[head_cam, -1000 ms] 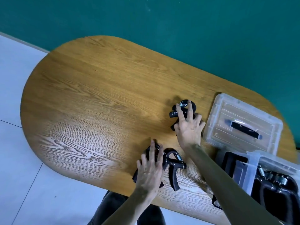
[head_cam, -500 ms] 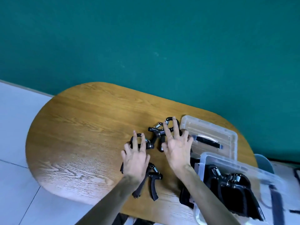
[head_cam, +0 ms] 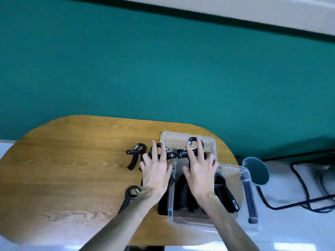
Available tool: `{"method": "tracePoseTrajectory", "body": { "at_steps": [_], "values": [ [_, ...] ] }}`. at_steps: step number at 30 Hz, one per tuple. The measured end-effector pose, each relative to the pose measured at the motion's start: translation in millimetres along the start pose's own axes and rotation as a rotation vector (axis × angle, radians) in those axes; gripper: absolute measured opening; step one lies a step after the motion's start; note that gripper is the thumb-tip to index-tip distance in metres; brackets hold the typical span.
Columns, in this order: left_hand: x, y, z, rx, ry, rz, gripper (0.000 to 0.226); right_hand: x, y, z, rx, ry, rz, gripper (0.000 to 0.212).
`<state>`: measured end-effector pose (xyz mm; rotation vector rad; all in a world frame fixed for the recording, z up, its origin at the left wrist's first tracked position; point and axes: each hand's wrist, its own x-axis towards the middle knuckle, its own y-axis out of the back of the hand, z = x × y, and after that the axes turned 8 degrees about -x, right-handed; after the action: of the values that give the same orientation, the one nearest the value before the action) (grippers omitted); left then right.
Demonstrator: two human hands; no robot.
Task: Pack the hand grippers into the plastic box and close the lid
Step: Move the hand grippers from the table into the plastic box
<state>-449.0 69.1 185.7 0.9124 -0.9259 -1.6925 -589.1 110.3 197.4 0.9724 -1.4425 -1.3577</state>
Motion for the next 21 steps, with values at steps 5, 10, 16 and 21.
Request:
{"method": "tracePoseTrajectory", "body": {
  "at_steps": [5,10,16,21],
  "values": [
    [-12.4,-34.3,51.6,0.016,-0.083,-0.035,0.073,-31.8,-5.6,59.9,-0.002,-0.110,-0.003,0.088],
    [-28.8,-68.7,83.7,0.022,-0.114,-0.093,0.072,-57.8,-18.9,100.8,0.009,-0.191,-0.044,0.088],
    [-33.9,-103.9,98.9,0.060,-0.121,-0.133,0.072,-74.0,-54.0,132.0,0.084,-0.252,-0.179,0.083],
    [-35.4,-127.5,96.3,0.056,-0.107,-0.079,0.073,-73.0,-85.4,136.4,0.099,-0.224,-0.267,0.076]
  ]
}}
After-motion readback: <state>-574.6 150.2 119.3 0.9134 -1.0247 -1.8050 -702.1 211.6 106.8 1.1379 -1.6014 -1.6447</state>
